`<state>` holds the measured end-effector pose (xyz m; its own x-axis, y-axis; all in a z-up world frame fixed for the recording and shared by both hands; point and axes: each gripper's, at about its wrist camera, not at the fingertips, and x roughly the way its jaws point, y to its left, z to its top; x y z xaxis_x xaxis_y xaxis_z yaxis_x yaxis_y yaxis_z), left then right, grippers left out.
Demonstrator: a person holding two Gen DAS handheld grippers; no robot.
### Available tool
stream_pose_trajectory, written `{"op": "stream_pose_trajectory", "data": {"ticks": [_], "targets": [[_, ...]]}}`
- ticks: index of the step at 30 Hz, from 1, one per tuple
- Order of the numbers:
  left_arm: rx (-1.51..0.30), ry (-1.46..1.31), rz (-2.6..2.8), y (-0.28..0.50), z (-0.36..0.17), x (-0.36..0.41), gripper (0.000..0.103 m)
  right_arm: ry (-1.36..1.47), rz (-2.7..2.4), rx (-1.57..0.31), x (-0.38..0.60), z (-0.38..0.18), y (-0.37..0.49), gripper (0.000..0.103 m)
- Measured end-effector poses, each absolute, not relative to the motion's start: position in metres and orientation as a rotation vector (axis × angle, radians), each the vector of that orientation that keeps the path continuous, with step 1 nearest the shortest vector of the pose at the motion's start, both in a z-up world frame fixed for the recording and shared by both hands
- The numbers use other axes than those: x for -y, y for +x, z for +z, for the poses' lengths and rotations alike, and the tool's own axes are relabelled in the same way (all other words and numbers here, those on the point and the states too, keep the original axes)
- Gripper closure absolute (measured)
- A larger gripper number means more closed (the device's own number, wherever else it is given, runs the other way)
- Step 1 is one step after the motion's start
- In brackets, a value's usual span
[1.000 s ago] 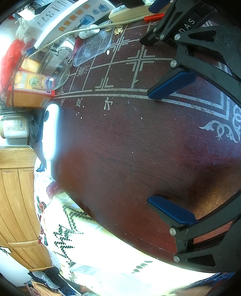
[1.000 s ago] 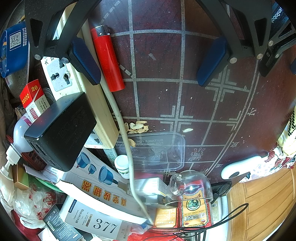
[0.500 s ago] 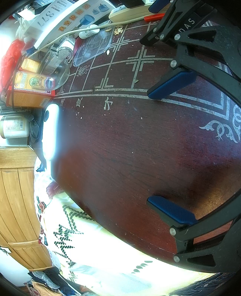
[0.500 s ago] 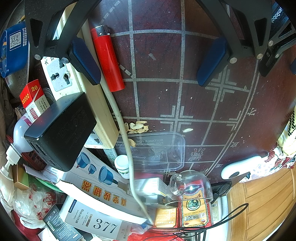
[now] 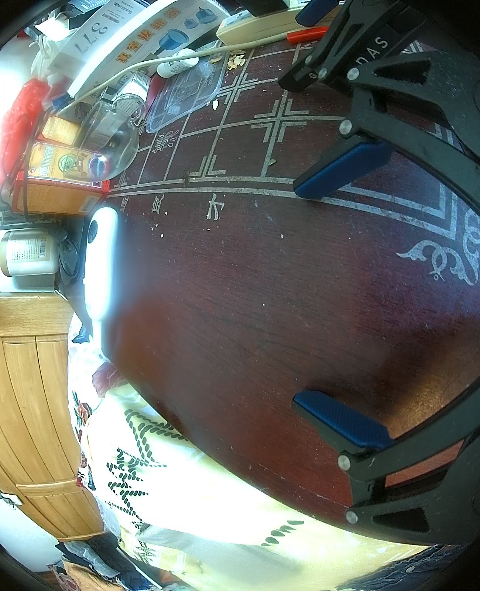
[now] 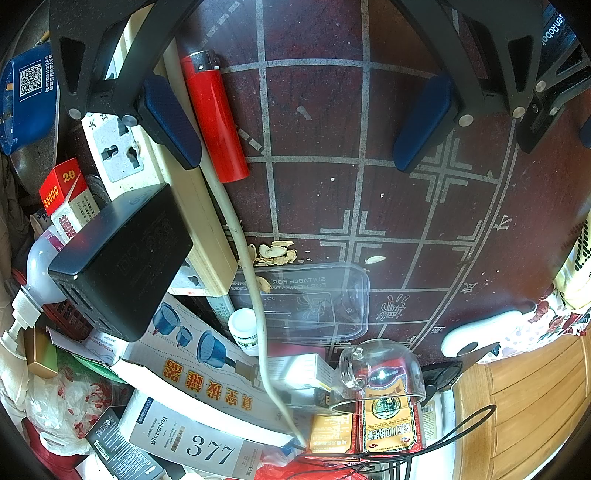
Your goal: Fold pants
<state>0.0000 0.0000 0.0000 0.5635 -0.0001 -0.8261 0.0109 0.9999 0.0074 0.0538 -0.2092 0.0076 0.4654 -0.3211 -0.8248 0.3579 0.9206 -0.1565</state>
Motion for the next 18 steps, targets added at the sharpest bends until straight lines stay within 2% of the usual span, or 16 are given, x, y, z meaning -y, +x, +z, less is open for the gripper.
{"op": "stream_pose_trajectory", "data": {"ticks": [7, 9, 11, 18], "targets": [[-0.972, 0.012, -0.006, 0.0, 0.0, 0.0, 0.0, 0.052, -0.434, -1.004, 0.2091, 0.0073, 0.0547, 0.0], [-0.972, 0.012, -0.006, 0.0, 0.0, 0.0, 0.0, 0.047, -0.433, -1.098, 0.2032, 0.0054, 0.0619, 0.0], [-0.972, 0.012, -0.006, 0.0, 0.0, 0.0001, 0.0, 0.06, -0.43, -1.033, 0.2076, 0.0051, 0.0568, 0.0], [-0.972, 0.012, -0.016, 0.0, 0.0001, -0.0013, 0.0, 0.061, -0.423, -1.05, 0.2073, 0.0054, 0.0557, 0.0]]}}
